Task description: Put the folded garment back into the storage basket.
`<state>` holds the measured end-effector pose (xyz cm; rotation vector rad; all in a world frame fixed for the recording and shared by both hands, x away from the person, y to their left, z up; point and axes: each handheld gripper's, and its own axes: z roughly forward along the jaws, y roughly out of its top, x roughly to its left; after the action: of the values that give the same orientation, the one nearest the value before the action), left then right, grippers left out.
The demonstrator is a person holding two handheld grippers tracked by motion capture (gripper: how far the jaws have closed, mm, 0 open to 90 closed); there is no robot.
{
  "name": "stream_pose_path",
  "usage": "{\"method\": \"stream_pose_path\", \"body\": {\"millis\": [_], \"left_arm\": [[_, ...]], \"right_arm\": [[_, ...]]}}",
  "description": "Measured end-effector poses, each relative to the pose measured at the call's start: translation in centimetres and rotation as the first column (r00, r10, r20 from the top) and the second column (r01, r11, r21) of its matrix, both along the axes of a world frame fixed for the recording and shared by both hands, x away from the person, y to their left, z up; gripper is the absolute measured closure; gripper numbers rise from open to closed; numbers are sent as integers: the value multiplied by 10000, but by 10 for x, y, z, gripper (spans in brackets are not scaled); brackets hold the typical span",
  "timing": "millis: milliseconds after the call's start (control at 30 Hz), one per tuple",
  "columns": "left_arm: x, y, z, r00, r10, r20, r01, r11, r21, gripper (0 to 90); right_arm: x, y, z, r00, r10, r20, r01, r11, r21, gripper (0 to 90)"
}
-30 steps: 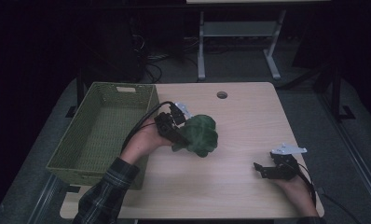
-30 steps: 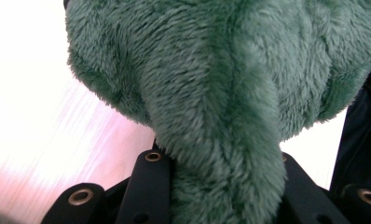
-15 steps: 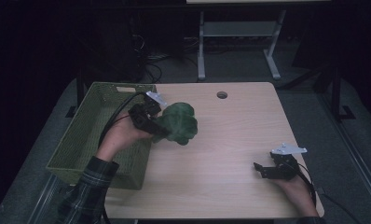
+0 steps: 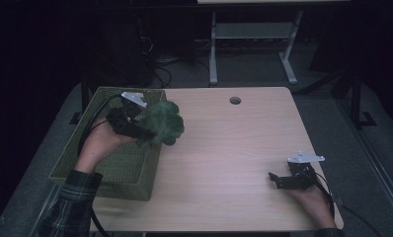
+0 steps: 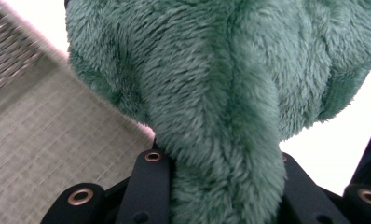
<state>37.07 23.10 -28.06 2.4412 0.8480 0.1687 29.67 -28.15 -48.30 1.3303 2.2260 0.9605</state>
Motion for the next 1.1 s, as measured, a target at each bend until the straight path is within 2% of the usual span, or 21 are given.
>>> {"method": "stream_pose_path", "body": {"millis": [33, 67, 133, 167, 200, 300, 333, 400, 433, 467, 533, 567, 633, 667, 700, 767, 800, 867, 1100], "left_arm": [[0, 0, 0, 10000, 0, 0, 0, 10000, 0, 725], [-1, 10, 1, 9995, 307, 64, -307, 9995, 11, 725], [-2, 21, 2, 9983, 579, 104, -579, 9983, 37, 725], [-2, 21, 2, 9983, 579, 104, -579, 9983, 37, 725], [-4, 32, 2, 9963, 848, 145, -848, 9964, 7, 725], [-5, 48, 0, 9920, 1250, 189, -1250, 9922, -26, 725], [-5, 48, 0, 9920, 1250, 189, -1250, 9922, -26, 725], [-6, 58, -2, 9883, 1512, 193, -1513, 9885, 36, 725], [-6, 67, -6, 9839, 1775, 186, -1778, 9840, 136, 724], [-6, 67, -6, 9839, 1775, 186, -1778, 9840, 136, 725], [-6, 74, -12, 9794, 2015, 152, -2019, 9790, 275, 724], [-5, 80, -20, 9756, 2188, 169, -2193, 9749, 375, 724], [-4, 83, -23, 9740, 2260, 150, -2265, 9729, 463, 723], [-3, 86, -32, 9711, 2383, 149, -2387, 9701, 444, 722], [-3, 86, -32, 9711, 2383, 149, -2387, 9701, 444, 722], [-2, 90, -42, 9700, 2429, 50, -2428, 9685, 545, 722], [0, 92, -51, 9669, 2553, 18, -2549, 9653, 559, 722], [2, 94, -60, 9647, 2632, -69, -2626, 9636, 506, 722], [12, 94, -88, 9582, 2847, -270, -2828, 9574, 590, 721]], "right_arm": [[0, 0, 0, 10000, 0, 0, 0, 10000, 0, 83], [1, 0, 0, 10000, -37, -39, 37, 10000, -46, 49], [2, 0, -1, 9998, -93, -154, 91, 9999, -94, 12], [2, 0, -1, 9998, -93, -154, 91, 9999, -94, 12], [3, 0, -1, 9996, -182, -208, 180, 9998, -119, 0], [2, 0, -1, 9996, -180, -206, 177, 9998, -123, 0], [2, 0, -1, 9996, -180, -206, 177, 9998, -123, 0], [2, 0, -1, 9996, -177, -201, 175, 9998, -126, 0], [2, 0, -1, 9996, -177, -204, 174, 9998, -126, 0], [2, 0, -1, 9996, -178, -209, 175, 9998, -126, 0], [2, 0, -1, 9997, -153, -201, 150, 9998, -135, 0], [2, 0, -1, 9997, -155, -209, 153, 9998, -131, 0], [2, 1, -1, 9997, -98, -215, 95, 9999, -136, 0], [2, 1, -1, 9997, -75, -229, 72, 9999, -117, 0], [2, 1, -1, 9997, -75, -229, 72, 9999, -117, 0], [2, 1, -1, 9997, -45, -235, 42, 9999, -109, 0], [2, 1, -1, 9997, -32, -234, 29, 9999, -119, 0], [2, 1, -1, 9997, -36, -236, 33, 9999, -113, 0], [2, 1, -1, 9997, -33, -234, 30, 9999, -111, 0]]}}
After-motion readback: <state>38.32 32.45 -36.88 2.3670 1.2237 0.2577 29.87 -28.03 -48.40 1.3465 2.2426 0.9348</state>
